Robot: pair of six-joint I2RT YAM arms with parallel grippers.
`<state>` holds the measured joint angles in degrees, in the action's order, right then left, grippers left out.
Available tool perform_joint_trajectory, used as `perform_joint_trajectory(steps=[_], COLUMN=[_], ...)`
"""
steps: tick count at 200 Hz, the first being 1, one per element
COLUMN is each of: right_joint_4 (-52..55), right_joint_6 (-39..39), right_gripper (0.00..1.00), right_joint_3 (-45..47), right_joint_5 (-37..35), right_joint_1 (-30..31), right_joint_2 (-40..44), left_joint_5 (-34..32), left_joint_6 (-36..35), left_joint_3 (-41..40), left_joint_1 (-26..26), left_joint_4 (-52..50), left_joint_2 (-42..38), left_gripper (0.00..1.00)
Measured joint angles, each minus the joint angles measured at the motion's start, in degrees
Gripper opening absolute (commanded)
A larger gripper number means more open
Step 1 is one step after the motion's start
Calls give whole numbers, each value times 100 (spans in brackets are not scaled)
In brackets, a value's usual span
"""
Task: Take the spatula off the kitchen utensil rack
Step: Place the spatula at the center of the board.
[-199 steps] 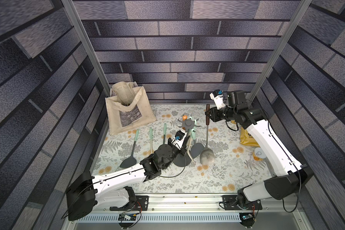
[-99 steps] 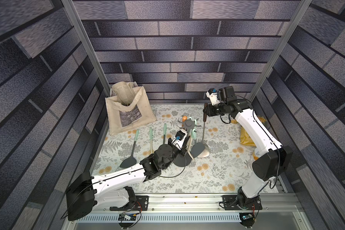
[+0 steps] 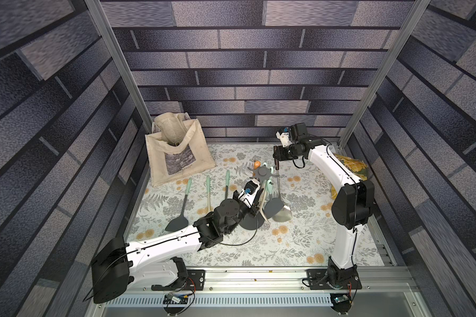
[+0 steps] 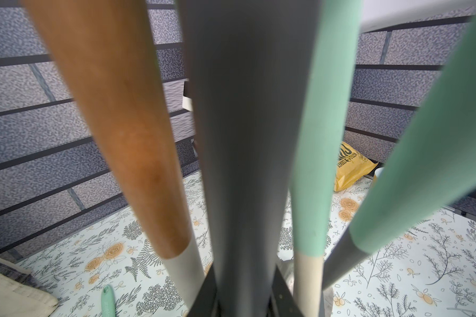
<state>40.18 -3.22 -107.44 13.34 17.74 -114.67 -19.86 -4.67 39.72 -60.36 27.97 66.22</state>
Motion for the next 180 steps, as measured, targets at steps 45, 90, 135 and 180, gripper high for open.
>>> perform_joint_trajectory(steps=[45,90,135,180], right_joint_4=[-247,-540,-892,-1449], right_joint_6=[-179,-350,-584,-887], right_gripper=[0,0,0,0], right_joint_3=[-291,-466,-490,-236], right_joint_5=[-20,-44,-66,-136], right_joint_1=[-4,-4,-4,-4], right_joint_2=[-664,-1191,-1543,-1576], left_joint_5=[-17,-37,-42,-63], left_joint_6=[-50,-107,-109,-114], left_joint_3=[68,90,107,201], left_joint_1=[-33,-42,-42,-42], left_joint_4=[-48,-63,-85,-120], left_joint_2=[50,66,76,173], left_gripper=[2,2,2,2])
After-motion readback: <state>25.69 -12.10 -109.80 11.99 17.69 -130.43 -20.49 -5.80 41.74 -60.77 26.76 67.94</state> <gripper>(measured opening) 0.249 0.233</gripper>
